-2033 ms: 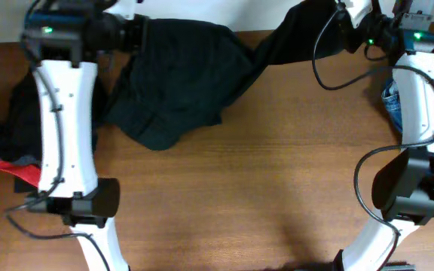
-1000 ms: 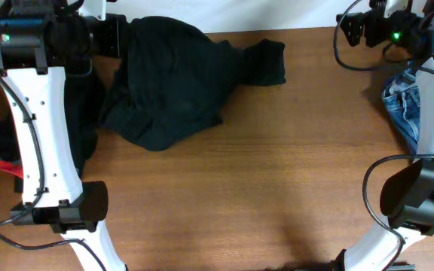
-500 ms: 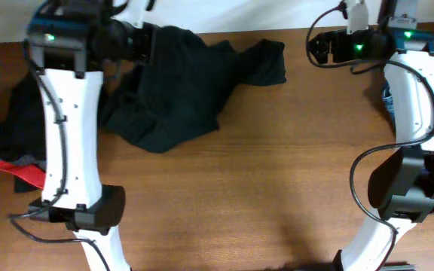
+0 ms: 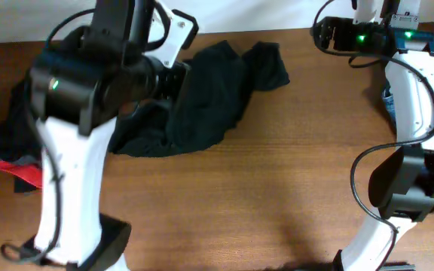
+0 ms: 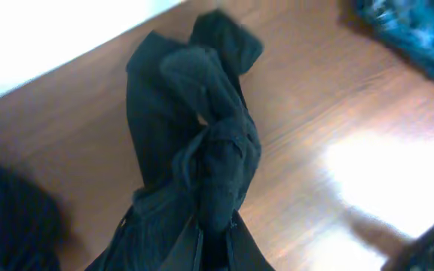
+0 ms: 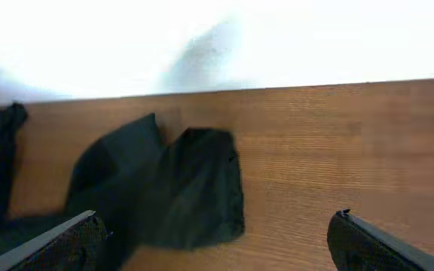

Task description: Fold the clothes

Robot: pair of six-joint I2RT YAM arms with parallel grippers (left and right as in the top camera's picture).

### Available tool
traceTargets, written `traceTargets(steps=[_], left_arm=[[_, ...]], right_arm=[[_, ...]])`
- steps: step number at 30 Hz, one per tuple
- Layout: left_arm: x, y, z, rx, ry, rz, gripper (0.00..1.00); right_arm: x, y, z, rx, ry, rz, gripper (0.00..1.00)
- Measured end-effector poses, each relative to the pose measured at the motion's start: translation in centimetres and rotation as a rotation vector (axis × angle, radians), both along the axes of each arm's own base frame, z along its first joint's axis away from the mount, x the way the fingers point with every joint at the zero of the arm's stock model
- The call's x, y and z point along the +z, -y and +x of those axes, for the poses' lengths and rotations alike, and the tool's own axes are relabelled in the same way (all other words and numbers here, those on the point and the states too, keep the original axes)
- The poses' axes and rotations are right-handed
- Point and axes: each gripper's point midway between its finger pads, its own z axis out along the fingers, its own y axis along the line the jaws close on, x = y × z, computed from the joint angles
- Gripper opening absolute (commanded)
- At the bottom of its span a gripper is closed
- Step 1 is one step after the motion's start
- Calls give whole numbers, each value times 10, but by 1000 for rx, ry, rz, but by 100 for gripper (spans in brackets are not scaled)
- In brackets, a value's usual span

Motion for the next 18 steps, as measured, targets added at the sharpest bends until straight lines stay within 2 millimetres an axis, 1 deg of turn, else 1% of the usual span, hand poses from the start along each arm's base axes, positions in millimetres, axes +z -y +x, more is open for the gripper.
traceTargets(steps=[3,6,7,8,10,13,15,18], left_arm=[[29,10,-35,-53,69,-41,1],[48,20,-65,-114,114,-76,1],[52,22,-71,-123,120,-86,1],[53,23,-73,-127,123,-90,1],[52,24,-73,-128,121,-87,1],[55,20,-66,-98,151,-74,1],[65,19,-56,-69,208,-79,1],[86,14,-37,-10,311,-100,1]], right_arm=[[-10,2,3,-33,-32,28,99],[-24,-3,7,-40,-65,44,99],[-28,-6,8,-37,-74,48,99],[-30,-9,8,-32,-79,49,99],[-33,-21,9,-12,-82,52,99],[-30,-26,11,4,-68,62,99],[-29,-27,10,13,-66,74,99],[-27,-27,9,24,-65,91,99]])
